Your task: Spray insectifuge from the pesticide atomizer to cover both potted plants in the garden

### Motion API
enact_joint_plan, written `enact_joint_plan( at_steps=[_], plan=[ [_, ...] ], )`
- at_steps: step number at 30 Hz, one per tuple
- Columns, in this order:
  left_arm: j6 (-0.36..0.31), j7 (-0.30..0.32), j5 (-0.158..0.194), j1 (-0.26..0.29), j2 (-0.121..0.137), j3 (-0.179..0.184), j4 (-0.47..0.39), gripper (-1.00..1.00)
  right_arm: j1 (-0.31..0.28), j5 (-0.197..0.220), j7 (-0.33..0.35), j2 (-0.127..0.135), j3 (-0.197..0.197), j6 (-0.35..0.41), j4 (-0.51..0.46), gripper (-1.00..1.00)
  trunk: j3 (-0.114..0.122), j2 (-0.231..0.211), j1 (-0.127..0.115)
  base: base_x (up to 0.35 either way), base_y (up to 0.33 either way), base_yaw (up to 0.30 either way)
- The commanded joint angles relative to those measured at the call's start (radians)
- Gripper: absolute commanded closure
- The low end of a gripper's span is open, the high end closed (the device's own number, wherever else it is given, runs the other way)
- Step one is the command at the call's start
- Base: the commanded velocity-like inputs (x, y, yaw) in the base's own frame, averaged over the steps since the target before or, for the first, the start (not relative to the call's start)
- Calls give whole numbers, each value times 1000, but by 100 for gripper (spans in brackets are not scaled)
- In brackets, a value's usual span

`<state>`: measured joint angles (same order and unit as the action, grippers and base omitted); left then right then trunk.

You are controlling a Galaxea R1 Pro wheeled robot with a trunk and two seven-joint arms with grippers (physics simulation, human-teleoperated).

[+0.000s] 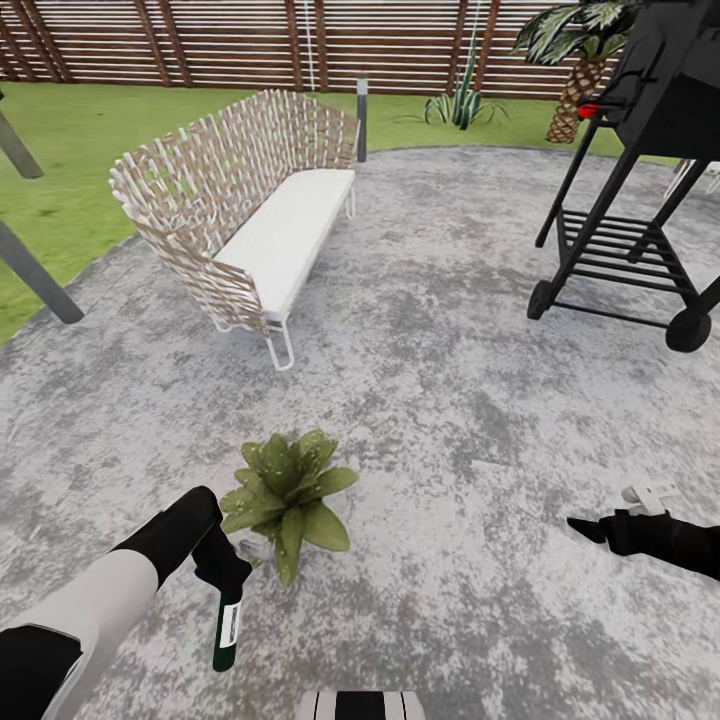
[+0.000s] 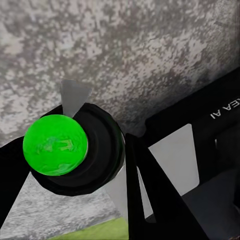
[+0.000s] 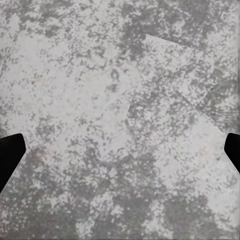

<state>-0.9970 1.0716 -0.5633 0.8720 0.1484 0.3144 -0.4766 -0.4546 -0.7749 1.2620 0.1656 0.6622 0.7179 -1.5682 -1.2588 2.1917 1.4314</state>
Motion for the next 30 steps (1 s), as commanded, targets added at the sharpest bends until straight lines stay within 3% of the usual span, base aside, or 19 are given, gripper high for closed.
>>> enact_joint_plan(
  at_steps=[1, 11, 17, 24, 30],
  plan=[
    [-5, 10, -9, 0, 1, 3, -2, 100, -1, -7, 9, 0, 1, 8, -1, -100, -1, 0, 0, 42, -58, 32],
    [-5, 10, -9, -1, -1, 6, -2, 100, -1, -7, 8, 0, 2, 8, -1, -100, 0, 0, 0, 8, -17, 141],
    [-5, 10, -9, -1, -1, 5, -2, 100, -1, -7, 8, 0, 2, 8, -1, -100, 0, 0, 0, 0, -248, 230],
    [-5, 10, -9, -2, 0, 5, -2, 100, -1, -7, 8, 0, 2, 8, -1, -100, 0, 0, 0, 0, -237, 36],
    [-5, 10, -9, -1, 0, 5, -2, 100, -1, -7, 7, 0, 2, 8, 0, -100, 0, 0, 0, 0, -50, 3]
  ],
)
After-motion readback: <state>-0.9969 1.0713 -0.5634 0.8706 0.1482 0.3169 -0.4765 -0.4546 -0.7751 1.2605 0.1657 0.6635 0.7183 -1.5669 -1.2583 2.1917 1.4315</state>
